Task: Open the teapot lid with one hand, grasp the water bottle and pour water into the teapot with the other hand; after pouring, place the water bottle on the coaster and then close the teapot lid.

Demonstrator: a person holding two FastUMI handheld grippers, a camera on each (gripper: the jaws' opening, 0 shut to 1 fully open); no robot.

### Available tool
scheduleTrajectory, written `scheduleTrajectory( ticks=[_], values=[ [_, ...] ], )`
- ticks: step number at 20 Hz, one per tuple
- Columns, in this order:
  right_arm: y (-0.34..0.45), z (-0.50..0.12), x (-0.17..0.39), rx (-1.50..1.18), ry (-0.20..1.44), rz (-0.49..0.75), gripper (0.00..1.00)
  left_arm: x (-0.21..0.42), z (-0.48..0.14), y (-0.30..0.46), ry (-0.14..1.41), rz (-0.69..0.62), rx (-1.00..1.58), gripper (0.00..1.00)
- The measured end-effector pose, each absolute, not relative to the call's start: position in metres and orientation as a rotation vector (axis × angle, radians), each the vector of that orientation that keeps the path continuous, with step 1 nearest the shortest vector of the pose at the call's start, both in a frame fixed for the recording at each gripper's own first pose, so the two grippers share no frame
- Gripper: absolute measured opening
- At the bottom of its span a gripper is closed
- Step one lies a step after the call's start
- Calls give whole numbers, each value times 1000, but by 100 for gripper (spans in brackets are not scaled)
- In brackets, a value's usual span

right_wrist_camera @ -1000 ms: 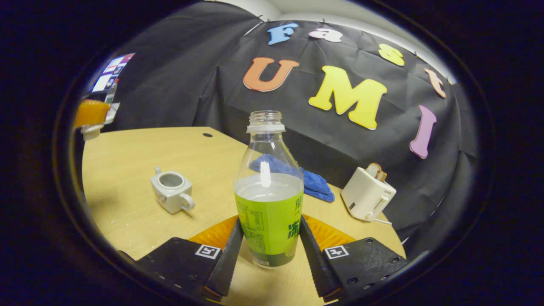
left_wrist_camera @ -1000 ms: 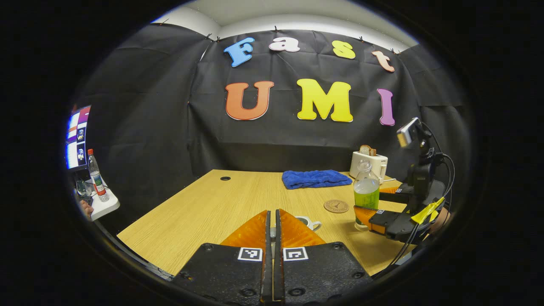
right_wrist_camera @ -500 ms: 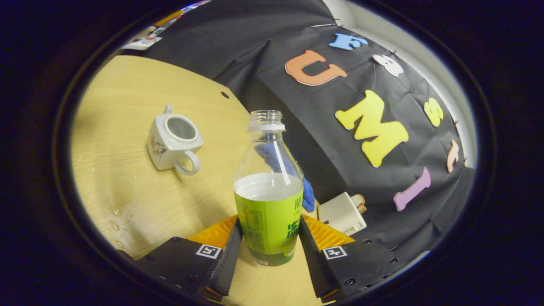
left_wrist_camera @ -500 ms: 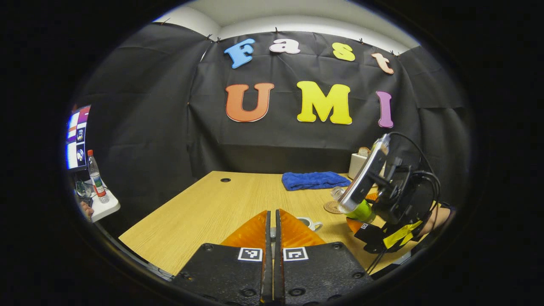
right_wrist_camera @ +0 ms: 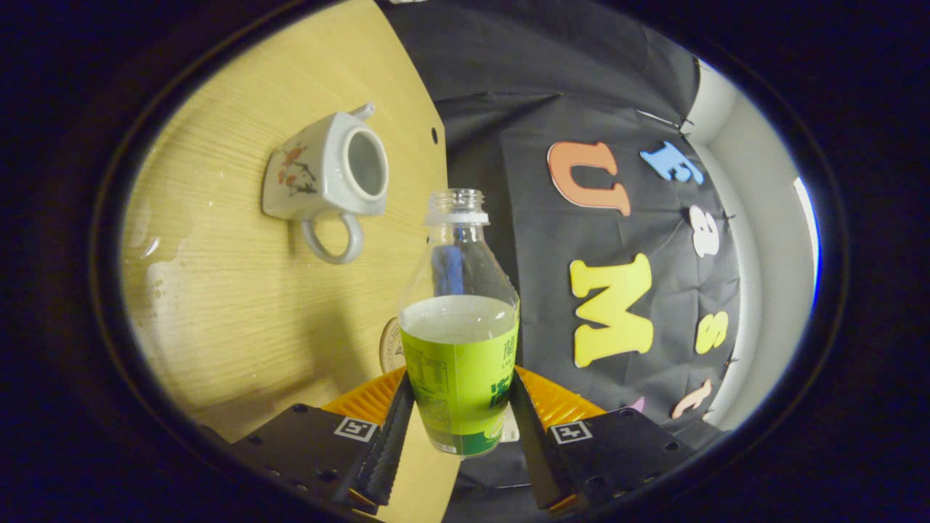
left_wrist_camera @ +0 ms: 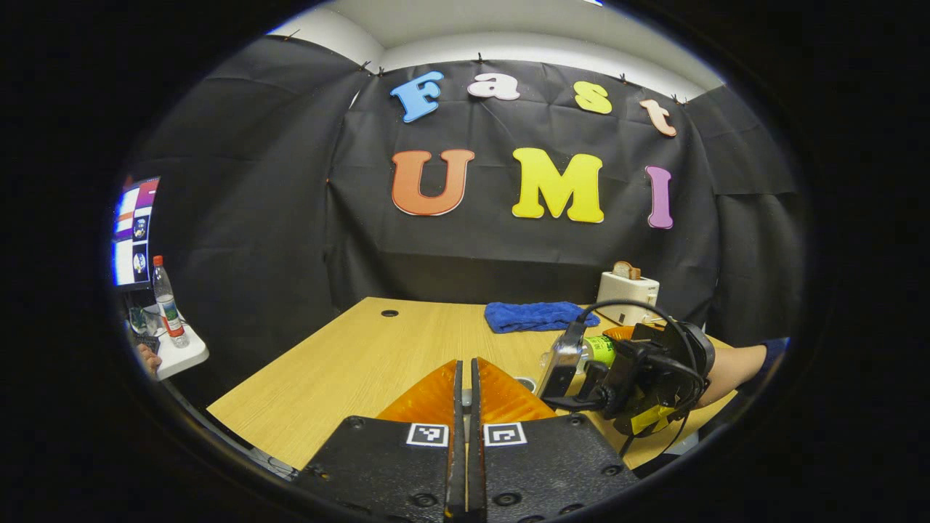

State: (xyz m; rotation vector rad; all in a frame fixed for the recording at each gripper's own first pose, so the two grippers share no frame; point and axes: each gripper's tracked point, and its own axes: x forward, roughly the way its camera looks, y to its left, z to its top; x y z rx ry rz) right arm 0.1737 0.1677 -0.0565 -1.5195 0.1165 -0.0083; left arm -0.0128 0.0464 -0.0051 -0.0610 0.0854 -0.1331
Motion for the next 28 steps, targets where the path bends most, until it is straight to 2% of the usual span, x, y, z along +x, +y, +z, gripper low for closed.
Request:
scheduleTrajectory(
  ticks=[7, 14, 16, 18, 22, 28],
  values=[
    [186, -46, 168, -1698, 14, -33, 71, -15, -5, 47, 91, -145, -56, 4],
    [189, -35, 170, -1879, -88, -76, 73, -21, 1, 45, 76, -150, -23, 4],
    [193, -31, 170, -1918, -118, -85, 71, -22, 1, 44, 76, -156, -8, 4],
    [199, -28, 168, -1954, -156, -90, 73, -21, 0, 44, 83, -155, 0, 4],
    [205, -22, 168, -1998, -201, -108, 71, -23, 1, 42, 82, -168, -4, 4],
    [215, 3, 161, -2105, -324, -165, 72, -23, -2, 38, 89, -182, 2, 4]
  ],
)
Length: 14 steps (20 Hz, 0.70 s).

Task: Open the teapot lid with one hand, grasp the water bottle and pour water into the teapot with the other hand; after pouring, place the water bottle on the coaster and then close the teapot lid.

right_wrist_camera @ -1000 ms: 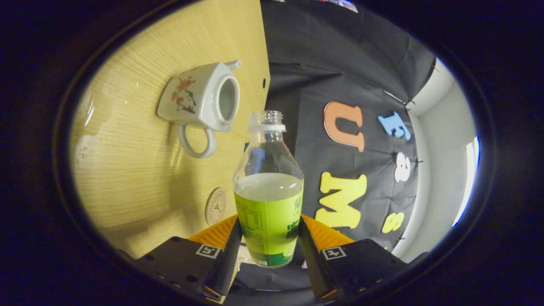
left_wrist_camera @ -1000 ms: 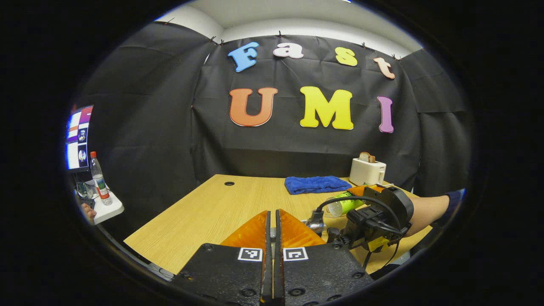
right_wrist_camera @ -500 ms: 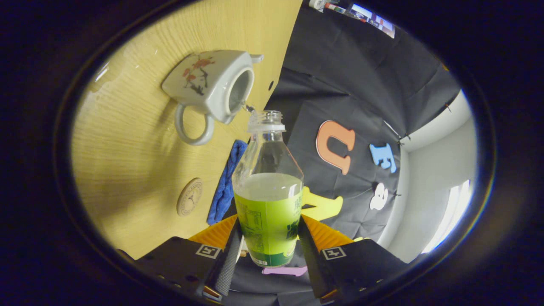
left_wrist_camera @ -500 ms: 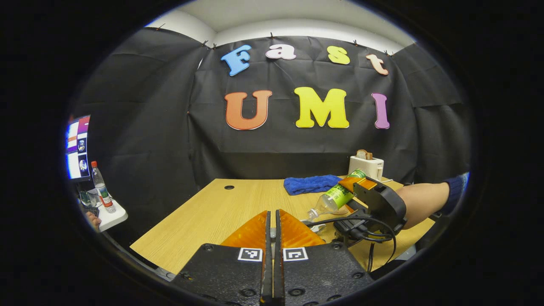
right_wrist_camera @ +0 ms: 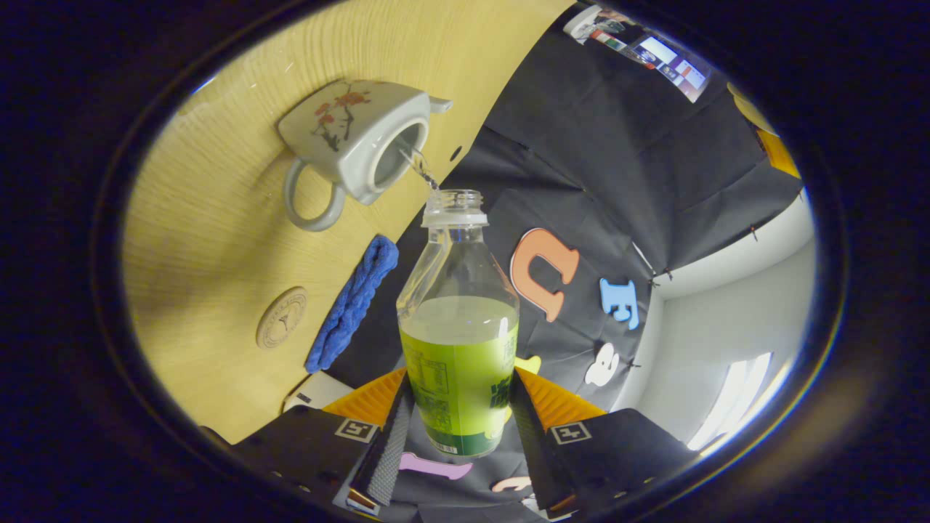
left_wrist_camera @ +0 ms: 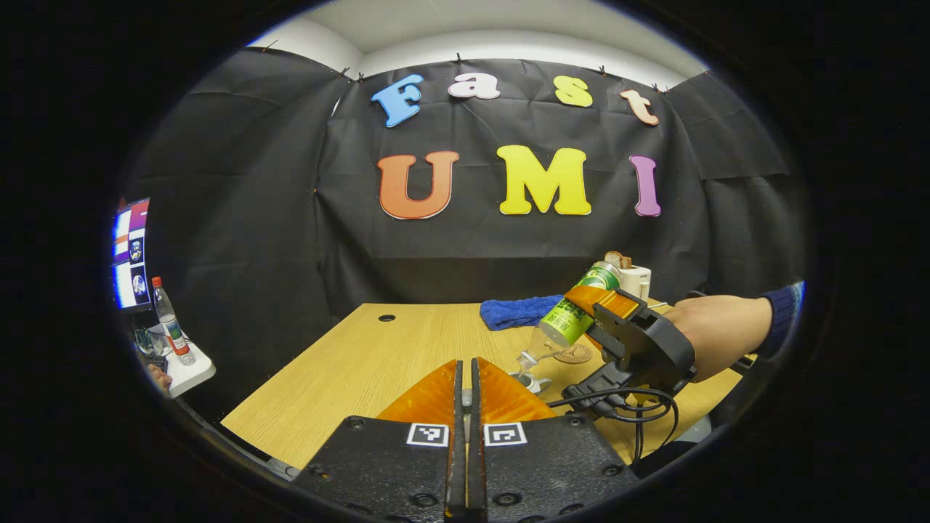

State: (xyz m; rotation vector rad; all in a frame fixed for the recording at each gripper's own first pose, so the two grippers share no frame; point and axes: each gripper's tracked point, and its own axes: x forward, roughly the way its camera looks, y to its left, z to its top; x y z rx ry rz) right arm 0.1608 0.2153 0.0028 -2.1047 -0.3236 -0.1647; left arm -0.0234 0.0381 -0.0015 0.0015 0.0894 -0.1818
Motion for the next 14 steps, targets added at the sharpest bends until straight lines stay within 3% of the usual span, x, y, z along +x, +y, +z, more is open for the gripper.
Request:
scheduleTrajectory(
  ticks=[8, 14],
  values=[
    [235, 37, 151, -2203, -506, -259, 72, -23, -5, 41, 101, -181, 7, 4],
    [237, 45, 147, -2247, -527, -268, 72, -22, -8, 47, 110, -172, -1, 4]
  ],
)
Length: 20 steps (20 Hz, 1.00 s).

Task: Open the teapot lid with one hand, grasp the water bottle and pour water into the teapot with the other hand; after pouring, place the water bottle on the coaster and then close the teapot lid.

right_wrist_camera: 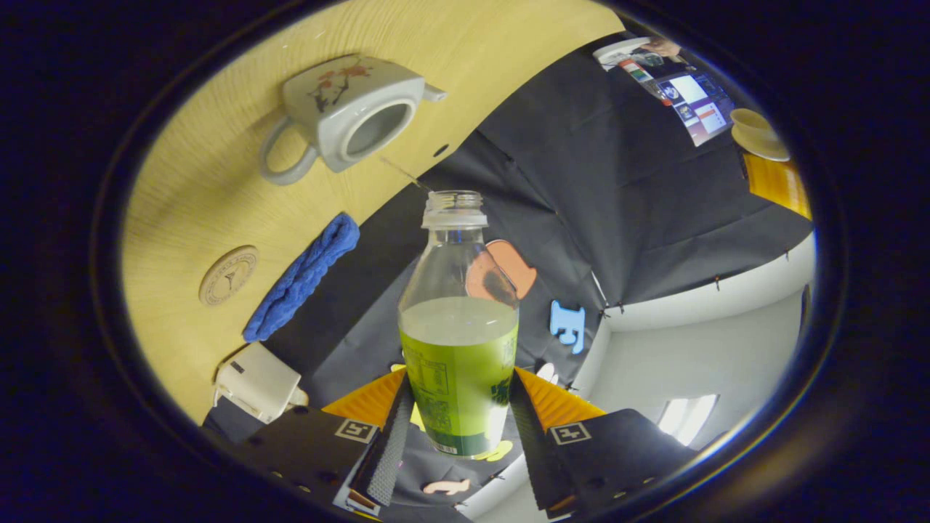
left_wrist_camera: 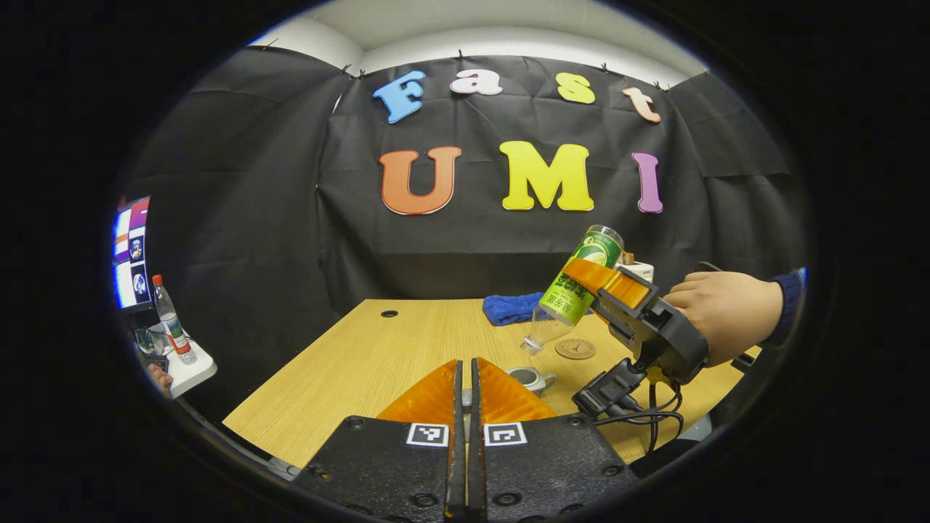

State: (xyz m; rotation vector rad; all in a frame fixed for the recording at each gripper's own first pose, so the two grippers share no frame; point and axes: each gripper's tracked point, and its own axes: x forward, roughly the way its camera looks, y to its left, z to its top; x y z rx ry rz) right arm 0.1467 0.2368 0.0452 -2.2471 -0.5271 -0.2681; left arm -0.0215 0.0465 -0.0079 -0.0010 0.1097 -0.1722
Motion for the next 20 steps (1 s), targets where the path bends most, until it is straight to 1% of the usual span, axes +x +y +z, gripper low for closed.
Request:
scheduleTrajectory(
  ticks=[1, 2, 4, 5, 9, 10, 11, 13, 14, 15, 16, 17, 18, 20],
  values=[
    [240, 45, 149, -2251, -528, -261, 72, -21, -9, 46, 116, -172, -3, 4],
    [239, 46, 149, -2246, -526, -258, 70, -21, -10, 43, 119, -178, 0, 4],
    [242, 45, 148, -2258, -538, -261, 71, -21, -11, 43, 122, -180, 1, 4],
    [246, 45, 148, -2275, -550, -259, 72, -21, -11, 41, 122, -184, 2, 4],
    [248, 36, 150, -2292, -565, -276, 72, -20, -11, 43, 122, -181, 9, 4],
    [247, 33, 152, -2276, -573, -266, 70, -20, -12, 43, 122, -177, 8, 4],
    [242, 30, 153, -2244, -558, -261, 73, -19, -13, 45, 120, -173, 7, 4],
    [231, 21, 162, -2146, -509, -231, 74, -17, -14, 47, 120, -168, 4, 4],
    [225, 18, 166, -2094, -487, -220, 71, -14, -15, 48, 119, -163, 2, 4],
    [219, 16, 170, -2040, -459, -202, 71, -12, -17, 49, 122, -157, -1, 4],
    [214, 14, 172, -1978, -439, -185, 74, -10, -19, 51, 125, -149, -7, 4],
    [206, 11, 176, -1908, -405, -161, 71, -8, -20, 52, 129, -142, -8, 4],
    [198, 7, 178, -1833, -370, -135, 74, -8, -21, 51, 128, -135, -5, 4],
    [184, 3, 179, -1682, -311, -90, 75, -7, -19, 51, 119, -119, 1, 4]
  ],
)
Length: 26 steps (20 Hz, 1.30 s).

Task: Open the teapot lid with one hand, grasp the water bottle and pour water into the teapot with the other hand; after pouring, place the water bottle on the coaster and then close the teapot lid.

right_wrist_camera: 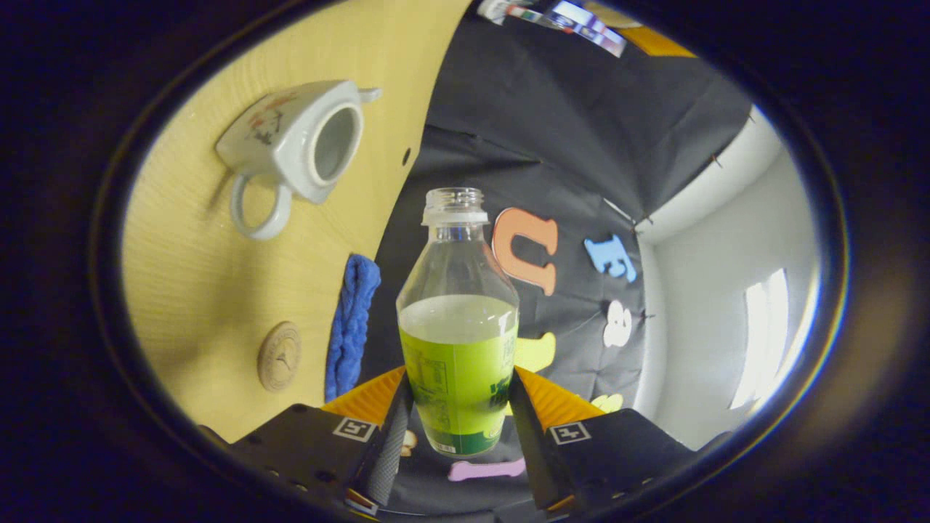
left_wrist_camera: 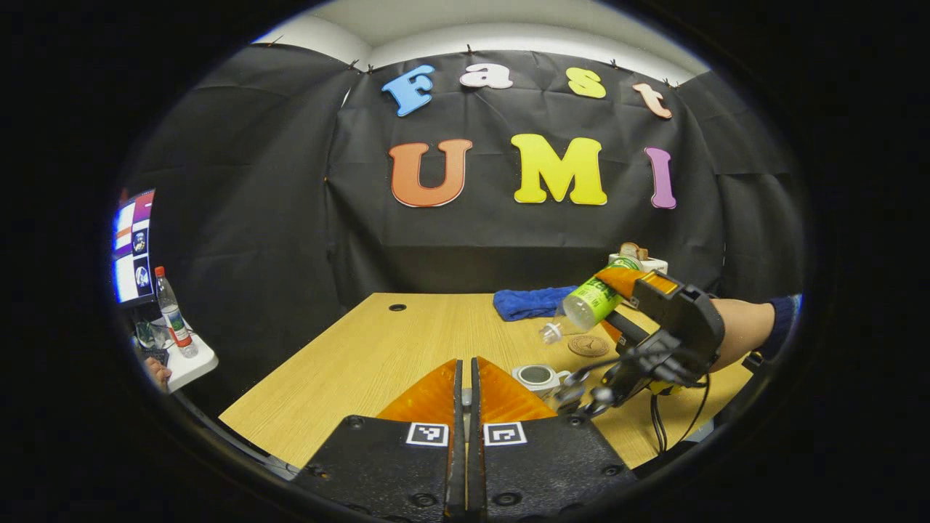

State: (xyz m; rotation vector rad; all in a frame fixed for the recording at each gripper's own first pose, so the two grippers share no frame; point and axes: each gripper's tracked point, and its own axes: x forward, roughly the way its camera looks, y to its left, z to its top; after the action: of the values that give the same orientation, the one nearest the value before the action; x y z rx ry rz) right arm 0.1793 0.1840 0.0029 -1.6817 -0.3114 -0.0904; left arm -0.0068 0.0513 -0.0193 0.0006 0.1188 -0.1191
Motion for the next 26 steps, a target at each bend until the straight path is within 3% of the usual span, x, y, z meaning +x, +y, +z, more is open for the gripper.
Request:
scheduleTrajectory(
  ticks=[2, 6, 7, 11, 17, 21, 26],
  values=[
    [169, -2, 178, -1524, -246, -45, 71, -7, -16, 46, 103, -119, -1, 4],
    [146, -25, 168, -1236, -117, 49, 74, -7, -10, 36, 65, -127, -12, 4],
    [140, -27, 165, -1175, -98, 63, 68, -6, -11, 32, 63, -130, -11, 4],
    [118, -28, 154, -976, -42, 91, 74, -2, -19, 23, 80, -138, -4, 4],
    [94, -17, 151, -662, 42, 134, 74, 3, -31, 19, 110, -141, -7, 4],
    [81, -6, 172, -471, 49, 153, 71, 6, -37, 15, 119, -147, 2, 4],
    [72, -8, 210, -111, 172, 214, 71, 10, -42, 11, 128, -157, -1, 4]
  ],
)
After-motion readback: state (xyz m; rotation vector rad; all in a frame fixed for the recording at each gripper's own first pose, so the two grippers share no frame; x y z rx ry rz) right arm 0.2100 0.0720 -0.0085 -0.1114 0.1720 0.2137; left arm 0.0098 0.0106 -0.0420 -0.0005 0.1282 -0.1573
